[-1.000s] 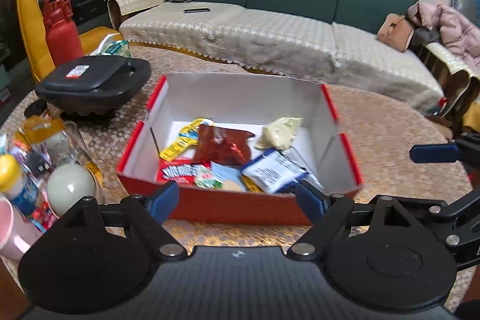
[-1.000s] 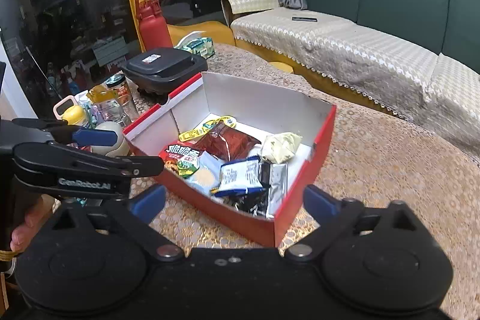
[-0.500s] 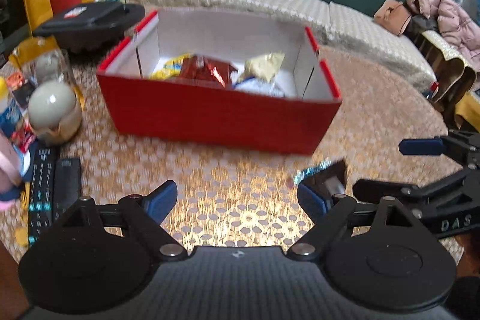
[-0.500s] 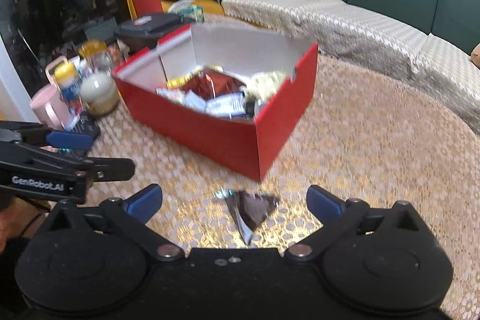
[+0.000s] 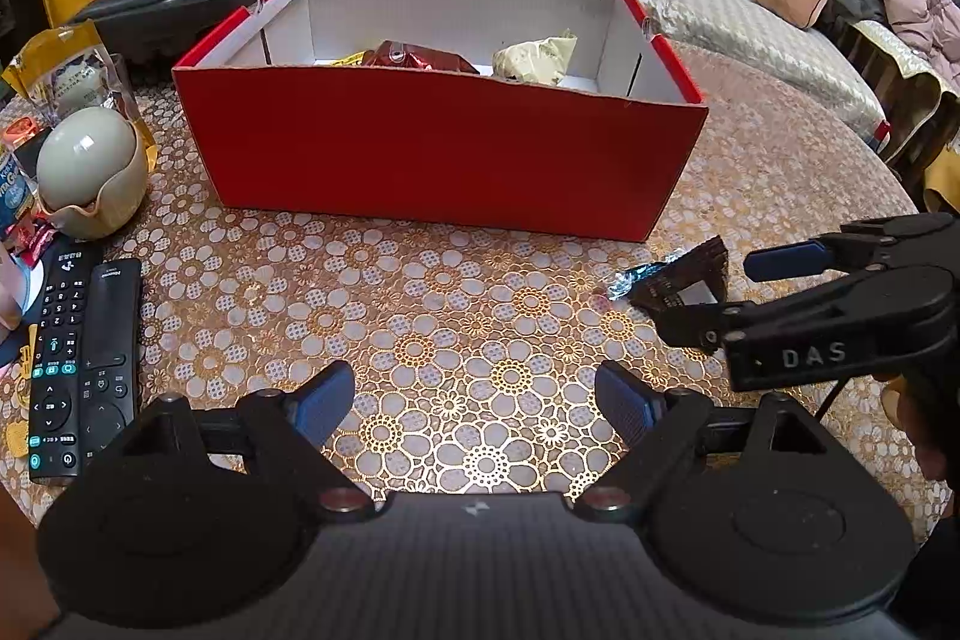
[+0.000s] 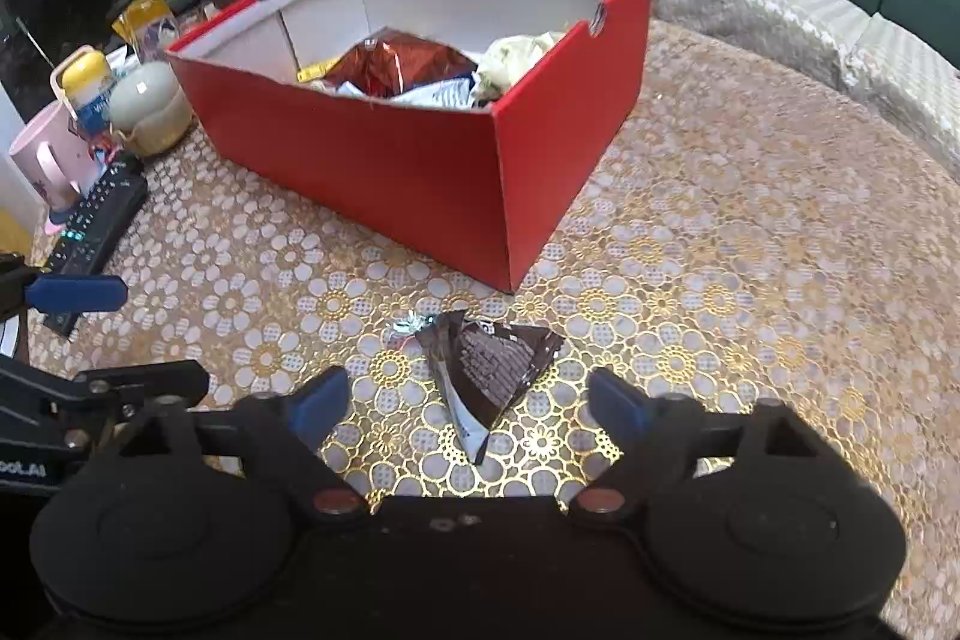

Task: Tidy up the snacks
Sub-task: 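Grasp the dark chocolate wrapper with the right tool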

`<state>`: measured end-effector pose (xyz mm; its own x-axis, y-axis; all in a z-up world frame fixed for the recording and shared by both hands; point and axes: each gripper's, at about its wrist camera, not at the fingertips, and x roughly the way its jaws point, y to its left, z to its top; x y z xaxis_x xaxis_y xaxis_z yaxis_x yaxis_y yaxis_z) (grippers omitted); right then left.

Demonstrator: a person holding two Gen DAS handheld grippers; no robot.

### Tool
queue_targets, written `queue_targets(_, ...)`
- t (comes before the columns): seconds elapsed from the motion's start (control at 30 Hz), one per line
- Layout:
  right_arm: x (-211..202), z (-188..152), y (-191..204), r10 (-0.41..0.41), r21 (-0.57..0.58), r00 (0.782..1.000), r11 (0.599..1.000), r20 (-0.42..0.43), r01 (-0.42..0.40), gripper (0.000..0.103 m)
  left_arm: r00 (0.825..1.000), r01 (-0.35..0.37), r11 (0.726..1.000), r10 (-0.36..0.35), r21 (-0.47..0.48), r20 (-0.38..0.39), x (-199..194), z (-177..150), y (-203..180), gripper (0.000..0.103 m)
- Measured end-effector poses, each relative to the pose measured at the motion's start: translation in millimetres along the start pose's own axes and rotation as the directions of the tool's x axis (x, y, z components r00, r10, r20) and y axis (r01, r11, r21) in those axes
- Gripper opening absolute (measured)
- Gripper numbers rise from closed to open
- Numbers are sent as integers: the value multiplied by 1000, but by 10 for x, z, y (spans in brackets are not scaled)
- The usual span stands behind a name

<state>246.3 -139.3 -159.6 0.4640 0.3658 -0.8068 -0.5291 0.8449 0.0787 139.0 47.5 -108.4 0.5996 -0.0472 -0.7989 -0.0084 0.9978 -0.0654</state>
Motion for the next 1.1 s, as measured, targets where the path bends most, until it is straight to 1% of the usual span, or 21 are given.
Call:
queue_targets(0.07,54,24,-10,-5,-3,1000,1000,-5,5,82,1000,3,1000,-3,1,-5,28,-1,9,87)
queue_targets(0.2,128,67,-39,-3,2,1000,1000,-15,3,74,1000,6,1000,-6,5,-11,60,2,11,87)
queue_targets(0.33,151,81,-46,-1,0,1000,1000,-20,1,69,1000,21,1000,-21,14,-16,81,16,5,88)
queue_targets(0.4,151,83,-38,2,-6,1000,1000,-19,-2,61,1000,29,999,-28,23,-12,81,21,-7,88)
queue_targets(0.5,148,84,-29,3,-13,1000,1000,-15,-3,51,999,39,999,-39,35,-11,83,31,-30,87)
queue_targets(0.63,134,78,-29,0,-7,1000,1000,-13,0,47,999,47,997,-47,57,-11,101,50,-56,87)
queue_targets(0.67,127,76,-33,5,-5,1000,1000,-12,-5,44,999,52,997,-51,65,-12,108,57,-67,87)
queue_targets(0.8,64,44,-83,21,16,1000,1000,-4,-21,41,997,74,992,-72,98,-22,160,102,-126,87)
queue_targets(0.93,-23,-12,-169,27,42,1000,999,6,-27,39,995,93,986,-90,140,-32,244,174,-247,87)
queue_targets(0.97,-49,-28,-198,34,52,999,998,10,-34,35,995,95,984,-91,152,-32,264,193,-284,88)
queue_targets(1.0,-76,-42,-227,36,61,999,997,14,-36,33,995,96,981,-92,166,-31,288,217,-326,87)
queue_targets(1.1,-151,-102,-335,40,97,999,994,30,-42,32,994,108,972,-103,210,-32,360,281,-463,88)
